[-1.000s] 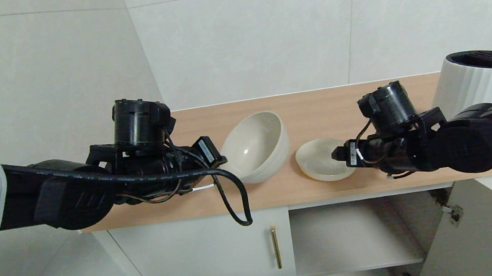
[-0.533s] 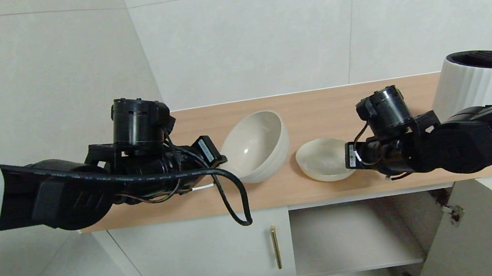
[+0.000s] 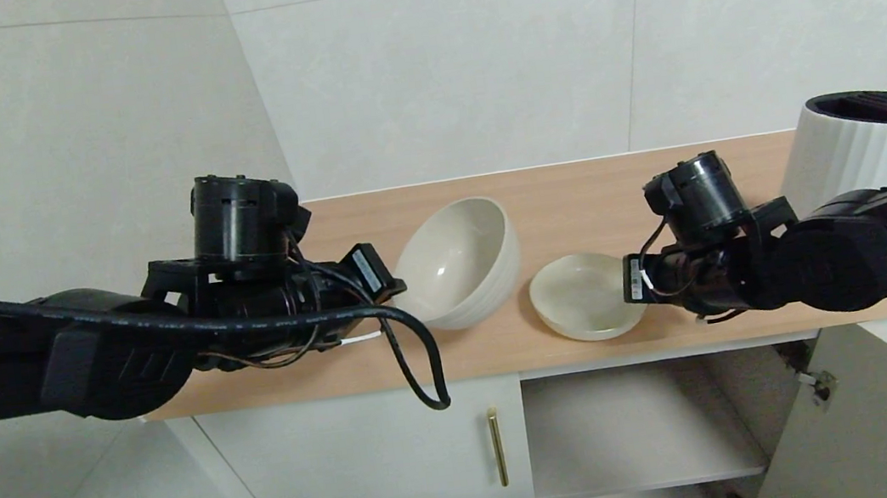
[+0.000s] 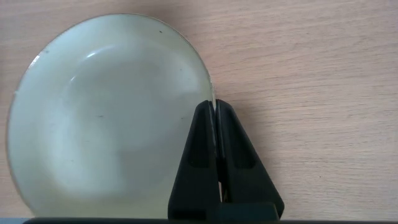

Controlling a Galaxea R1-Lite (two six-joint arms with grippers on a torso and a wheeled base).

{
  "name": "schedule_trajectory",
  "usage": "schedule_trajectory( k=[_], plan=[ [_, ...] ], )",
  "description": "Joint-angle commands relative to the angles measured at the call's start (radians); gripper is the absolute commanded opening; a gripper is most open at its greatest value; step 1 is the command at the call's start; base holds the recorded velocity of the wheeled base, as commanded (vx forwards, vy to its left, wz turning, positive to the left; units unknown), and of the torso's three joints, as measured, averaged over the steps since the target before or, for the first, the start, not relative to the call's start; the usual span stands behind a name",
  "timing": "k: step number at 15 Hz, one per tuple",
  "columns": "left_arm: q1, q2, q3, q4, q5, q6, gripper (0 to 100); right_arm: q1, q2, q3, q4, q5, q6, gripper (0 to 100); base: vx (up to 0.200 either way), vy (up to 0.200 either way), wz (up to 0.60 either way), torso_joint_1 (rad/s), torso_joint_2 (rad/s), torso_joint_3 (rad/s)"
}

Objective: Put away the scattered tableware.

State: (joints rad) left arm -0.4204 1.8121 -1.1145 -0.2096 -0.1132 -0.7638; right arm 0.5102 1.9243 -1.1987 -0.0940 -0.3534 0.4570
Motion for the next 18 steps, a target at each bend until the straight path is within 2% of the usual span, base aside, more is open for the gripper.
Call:
schedule_trajectory(
  k=[1, 3, 4, 7, 8, 9, 13, 15, 18],
  plan=[
    [0.000, -0.063, 0.035, -0.002, 0.000, 0.003, 0, -0.004, -0.034, 0.007, 0.002, 0.004, 0.000, 0, 0.000, 0.000, 0.00, 0.000, 0.00, 0.000],
    [0.002, -0.134, 0.090, -0.002, -0.006, 0.008, 0, -0.010, -0.083, 0.030, 0.005, 0.022, 0.000, 0, 0.000, 0.000, 0.00, 0.000, 0.00, 0.000],
    [0.005, -0.165, 0.114, -0.004, -0.006, 0.021, 0, -0.012, -0.122, 0.048, 0.007, 0.062, 0.000, 0, 0.000, 0.000, 0.00, 0.000, 0.00, 0.000],
    [0.006, -0.229, 0.185, -0.008, -0.010, 0.121, 0, -0.027, -0.275, 0.088, 0.088, 0.221, -0.003, 0, 0.000, 0.000, 0.00, 0.000, 0.00, 0.000],
    [0.006, -0.232, 0.191, -0.008, -0.010, 0.133, 0, -0.027, -0.292, 0.087, 0.111, 0.240, -0.003, 0, 0.000, 0.000, 0.00, 0.000, 0.00, 0.000],
    [0.006, -0.241, 0.203, -0.008, -0.011, 0.153, 0, -0.027, -0.347, 0.082, 0.180, 0.307, -0.006, 0, 0.000, 0.000, 0.00, 0.000, 0.00, 0.000],
    [0.005, -0.246, 0.205, -0.007, -0.011, 0.153, 0, -0.030, -0.383, 0.100, 0.218, 0.321, -0.023, 0, 0.000, 0.000, 0.00, 0.000, 0.00, 0.000],
    [0.005, -0.241, 0.203, -0.007, -0.011, 0.153, 0, -0.036, -0.384, 0.134, 0.212, 0.317, -0.089, 0, 0.000, 0.000, 0.00, 0.000, 0.00, 0.000],
    [0.005, -0.240, 0.203, -0.007, -0.013, 0.153, 0, -0.036, -0.386, 0.139, 0.212, 0.315, -0.100, 0, -0.200, 0.000, 0.00, 0.009, 0.00, -0.001]
  ],
)
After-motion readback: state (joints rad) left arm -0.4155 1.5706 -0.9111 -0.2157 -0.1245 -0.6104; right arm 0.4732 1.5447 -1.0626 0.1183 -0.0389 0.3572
